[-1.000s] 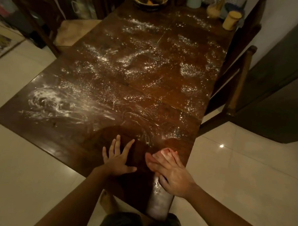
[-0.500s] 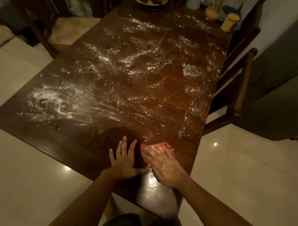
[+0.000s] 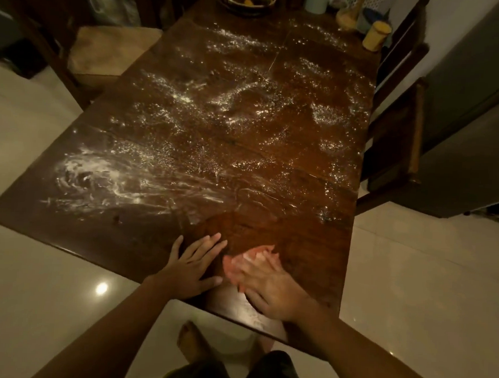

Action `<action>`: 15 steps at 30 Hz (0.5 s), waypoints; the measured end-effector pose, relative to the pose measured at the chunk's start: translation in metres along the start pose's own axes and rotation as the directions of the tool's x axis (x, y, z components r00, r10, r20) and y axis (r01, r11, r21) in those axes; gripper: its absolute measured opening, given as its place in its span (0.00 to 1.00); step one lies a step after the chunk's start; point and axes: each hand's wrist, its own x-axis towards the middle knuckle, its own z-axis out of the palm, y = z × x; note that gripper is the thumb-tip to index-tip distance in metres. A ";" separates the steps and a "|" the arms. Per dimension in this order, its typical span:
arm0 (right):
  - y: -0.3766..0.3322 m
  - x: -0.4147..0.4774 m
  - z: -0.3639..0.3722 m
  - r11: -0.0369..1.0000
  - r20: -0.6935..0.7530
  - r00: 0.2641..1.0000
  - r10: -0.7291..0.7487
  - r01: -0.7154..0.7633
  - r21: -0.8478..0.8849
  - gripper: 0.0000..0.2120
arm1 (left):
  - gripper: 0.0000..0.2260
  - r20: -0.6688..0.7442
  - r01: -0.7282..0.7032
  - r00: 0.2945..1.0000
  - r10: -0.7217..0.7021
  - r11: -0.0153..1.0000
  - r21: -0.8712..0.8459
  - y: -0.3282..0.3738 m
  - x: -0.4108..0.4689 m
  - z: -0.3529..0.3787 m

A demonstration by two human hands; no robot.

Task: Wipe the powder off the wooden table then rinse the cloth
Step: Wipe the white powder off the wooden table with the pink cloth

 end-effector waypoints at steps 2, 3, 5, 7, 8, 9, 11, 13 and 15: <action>0.005 -0.023 -0.002 0.997 0.027 0.997 -0.074 0.075 -0.023 0.30 | 0.35 -0.013 -0.005 1.000 0.005 1.000 -0.003 0.000 0.000 0.003; 0.012 -0.033 -0.001 0.999 -0.002 1.000 -0.031 0.031 -0.028 0.32 | 0.35 -0.011 -0.009 1.000 0.009 1.000 -0.016 -0.001 0.000 0.003; 0.026 -0.045 0.004 0.979 -0.100 0.974 0.202 -0.205 -0.016 0.34 | 0.35 0.004 -0.018 1.000 0.018 0.999 -0.031 -0.003 0.002 0.001; 0.025 -0.034 0.009 0.842 -0.191 0.821 0.539 -0.531 0.094 0.31 | 0.35 0.032 -0.029 0.999 0.030 0.999 -0.024 -0.004 0.002 -0.001; 0.020 -0.018 0.007 0.723 -0.182 0.700 0.691 -0.666 0.183 0.28 | 0.35 0.037 -0.025 0.999 0.026 0.999 -0.031 -0.003 0.003 -0.002; 0.013 -0.001 0.005 0.607 -0.160 0.587 0.794 -0.753 0.254 0.28 | 0.35 0.040 -0.023 0.999 0.024 0.999 -0.037 -0.002 0.003 -0.002; -0.004 0.028 0.003 0.576 -0.134 0.562 0.816 -0.770 0.274 0.28 | 0.35 0.044 -0.024 0.999 0.025 0.999 -0.030 -0.002 0.004 -0.003; -0.021 0.032 0.009 0.856 -0.111 0.849 0.517 -0.511 0.082 0.26 | 0.36 0.035 -0.022 0.999 0.022 1.000 -0.020 -0.003 0.004 -0.002; -0.027 0.009 0.014 0.986 0.019 0.989 0.143 -0.141 -0.093 0.24 | 0.38 0.012 -0.022 1.000 0.022 1.000 -0.010 -0.004 0.003 0.001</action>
